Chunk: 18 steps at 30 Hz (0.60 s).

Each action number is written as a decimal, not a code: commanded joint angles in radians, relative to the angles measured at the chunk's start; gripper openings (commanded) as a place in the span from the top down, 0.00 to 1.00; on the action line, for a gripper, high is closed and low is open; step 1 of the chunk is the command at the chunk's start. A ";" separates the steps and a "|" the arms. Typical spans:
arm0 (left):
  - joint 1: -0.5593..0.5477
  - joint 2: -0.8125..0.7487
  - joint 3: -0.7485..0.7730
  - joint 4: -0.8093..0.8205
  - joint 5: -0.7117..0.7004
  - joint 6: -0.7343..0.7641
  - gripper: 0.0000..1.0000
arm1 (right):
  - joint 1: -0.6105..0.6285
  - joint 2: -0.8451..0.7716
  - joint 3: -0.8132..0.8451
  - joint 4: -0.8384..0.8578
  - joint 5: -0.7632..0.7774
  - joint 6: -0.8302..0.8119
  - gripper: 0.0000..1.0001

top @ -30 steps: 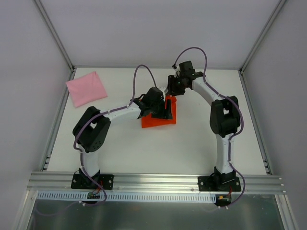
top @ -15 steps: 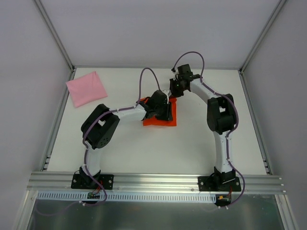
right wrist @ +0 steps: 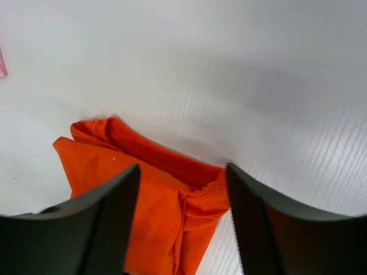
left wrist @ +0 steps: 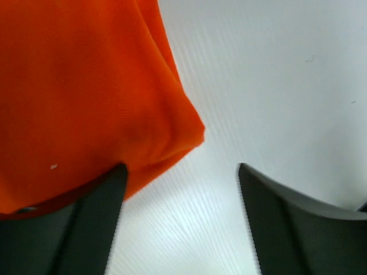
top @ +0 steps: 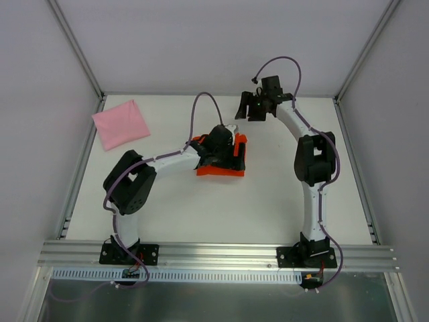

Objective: Fold and stack the t-shirts
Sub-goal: Smooth out wrinkles on the folded tshirt

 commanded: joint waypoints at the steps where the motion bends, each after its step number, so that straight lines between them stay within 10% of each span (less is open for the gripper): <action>1: 0.000 -0.165 0.090 -0.095 -0.088 0.057 0.16 | 0.009 -0.114 0.086 -0.049 -0.042 -0.064 0.31; 9: 0.213 -0.340 0.102 -0.290 -0.113 -0.063 0.01 | -0.014 -0.322 -0.091 -0.076 0.032 -0.073 0.02; 18: 0.394 -0.271 -0.073 -0.183 -0.014 -0.142 0.01 | -0.052 -0.563 -0.498 -0.002 0.101 0.028 0.03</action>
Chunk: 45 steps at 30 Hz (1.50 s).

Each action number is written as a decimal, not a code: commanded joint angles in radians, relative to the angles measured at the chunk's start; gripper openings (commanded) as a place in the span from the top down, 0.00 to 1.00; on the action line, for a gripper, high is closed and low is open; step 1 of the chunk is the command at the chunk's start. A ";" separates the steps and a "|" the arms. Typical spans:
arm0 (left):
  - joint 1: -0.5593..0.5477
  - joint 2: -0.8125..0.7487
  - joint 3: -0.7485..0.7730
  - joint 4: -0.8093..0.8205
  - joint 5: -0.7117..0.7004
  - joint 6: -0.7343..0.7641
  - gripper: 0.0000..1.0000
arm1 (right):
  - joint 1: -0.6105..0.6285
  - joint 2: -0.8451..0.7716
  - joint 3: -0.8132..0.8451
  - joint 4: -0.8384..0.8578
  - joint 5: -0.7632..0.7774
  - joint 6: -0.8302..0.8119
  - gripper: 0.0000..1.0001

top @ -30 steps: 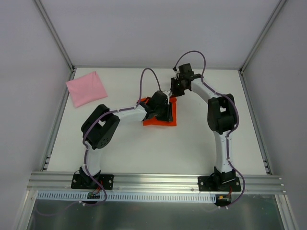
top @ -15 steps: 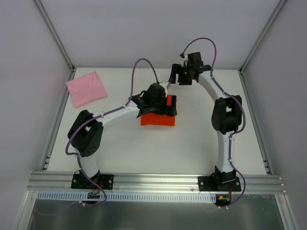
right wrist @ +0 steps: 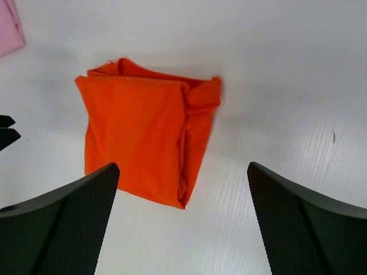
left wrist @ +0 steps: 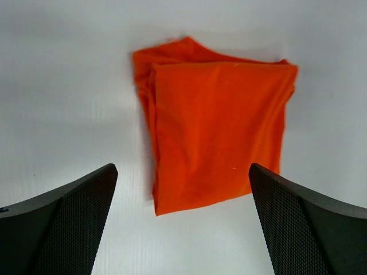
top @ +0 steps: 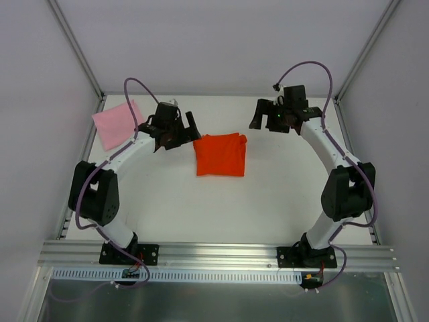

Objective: Fold and stack the t-shirts
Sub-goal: Smooth out wrinkles on the folded tshirt, then put the neatly folded tshirt into the corner of the board with the left arm

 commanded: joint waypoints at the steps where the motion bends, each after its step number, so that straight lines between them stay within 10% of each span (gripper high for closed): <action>1: 0.013 0.076 -0.037 0.035 0.073 -0.055 0.02 | -0.024 -0.074 -0.138 0.031 0.040 0.062 0.04; 16: 0.014 0.333 -0.037 0.205 0.201 -0.070 0.23 | -0.030 -0.334 -0.398 0.019 0.204 0.090 0.03; 35: 0.014 0.370 -0.034 0.357 0.293 0.005 1.00 | -0.024 -0.314 -0.572 0.151 0.065 0.206 0.03; 45: 0.046 0.266 -0.025 0.199 0.210 0.175 1.00 | 0.057 -0.127 -0.493 0.226 0.114 0.266 0.01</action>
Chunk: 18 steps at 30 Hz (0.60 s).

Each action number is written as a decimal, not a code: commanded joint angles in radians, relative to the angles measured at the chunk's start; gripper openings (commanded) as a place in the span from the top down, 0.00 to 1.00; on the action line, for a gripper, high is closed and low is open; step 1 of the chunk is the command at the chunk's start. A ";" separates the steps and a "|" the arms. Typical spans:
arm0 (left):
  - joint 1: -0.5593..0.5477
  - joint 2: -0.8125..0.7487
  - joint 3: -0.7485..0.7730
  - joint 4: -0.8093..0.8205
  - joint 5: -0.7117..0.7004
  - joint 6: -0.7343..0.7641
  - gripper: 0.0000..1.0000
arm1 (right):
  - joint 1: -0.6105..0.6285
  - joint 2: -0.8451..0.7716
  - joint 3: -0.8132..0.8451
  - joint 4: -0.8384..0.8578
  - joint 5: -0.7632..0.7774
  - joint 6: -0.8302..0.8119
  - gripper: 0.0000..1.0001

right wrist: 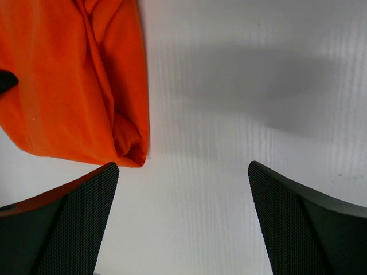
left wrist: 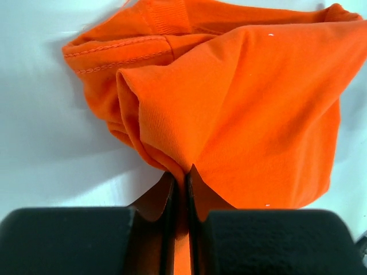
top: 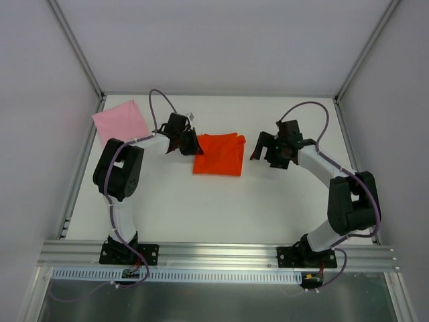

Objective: Fold and stack the t-shirts
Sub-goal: Put the neatly folded tshirt into the corner of the board with the left arm

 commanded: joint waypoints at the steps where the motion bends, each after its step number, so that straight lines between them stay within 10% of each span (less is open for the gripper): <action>1: 0.037 -0.106 -0.002 -0.063 -0.046 0.110 1.00 | 0.052 0.078 0.093 0.053 0.036 0.041 0.01; 18: 0.196 -0.307 -0.199 -0.184 -0.111 0.223 1.00 | 0.187 0.437 0.460 0.183 -0.043 0.062 0.24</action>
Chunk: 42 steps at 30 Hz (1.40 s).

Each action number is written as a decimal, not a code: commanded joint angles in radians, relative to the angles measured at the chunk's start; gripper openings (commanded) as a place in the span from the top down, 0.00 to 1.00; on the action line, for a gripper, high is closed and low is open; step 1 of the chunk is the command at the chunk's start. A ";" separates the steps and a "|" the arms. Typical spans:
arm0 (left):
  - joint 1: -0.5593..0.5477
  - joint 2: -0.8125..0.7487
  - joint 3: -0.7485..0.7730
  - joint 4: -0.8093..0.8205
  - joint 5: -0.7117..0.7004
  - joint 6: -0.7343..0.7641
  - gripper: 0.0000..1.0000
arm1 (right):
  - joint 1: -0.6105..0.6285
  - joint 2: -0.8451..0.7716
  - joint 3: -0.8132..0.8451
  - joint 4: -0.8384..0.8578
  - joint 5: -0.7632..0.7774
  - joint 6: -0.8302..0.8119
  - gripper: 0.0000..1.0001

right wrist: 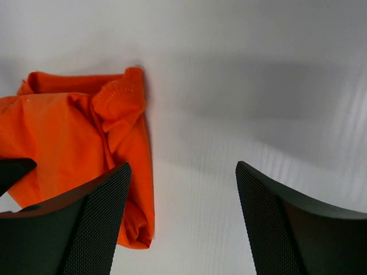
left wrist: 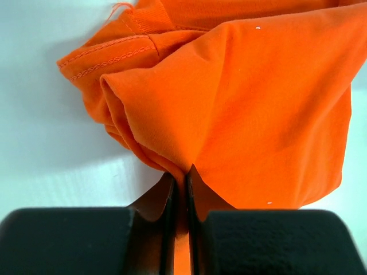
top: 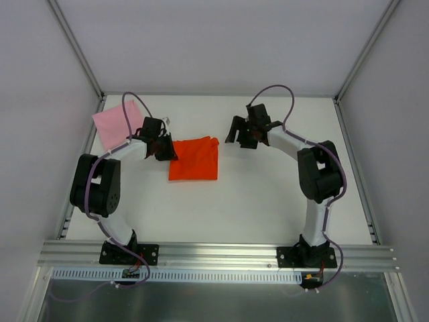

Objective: Fold and stack the t-shirts
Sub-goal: Put the neatly folded tshirt into the corner of the board with the left arm

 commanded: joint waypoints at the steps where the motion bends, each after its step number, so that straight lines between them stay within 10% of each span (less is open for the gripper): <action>1: 0.058 -0.080 -0.030 -0.037 -0.033 0.048 1.00 | 0.048 0.059 0.132 0.084 -0.098 -0.017 0.24; 12: 0.101 -0.124 -0.063 -0.031 0.065 0.107 0.94 | 0.140 0.104 0.179 0.129 -0.203 -0.031 0.21; 20: 0.101 -0.123 -0.087 -0.024 0.068 0.122 0.93 | 0.172 0.183 0.283 -0.026 0.008 -0.005 0.74; 42: 0.114 -0.034 0.192 -0.029 -0.269 0.301 1.00 | 0.145 -0.086 0.042 0.005 0.040 -0.057 0.60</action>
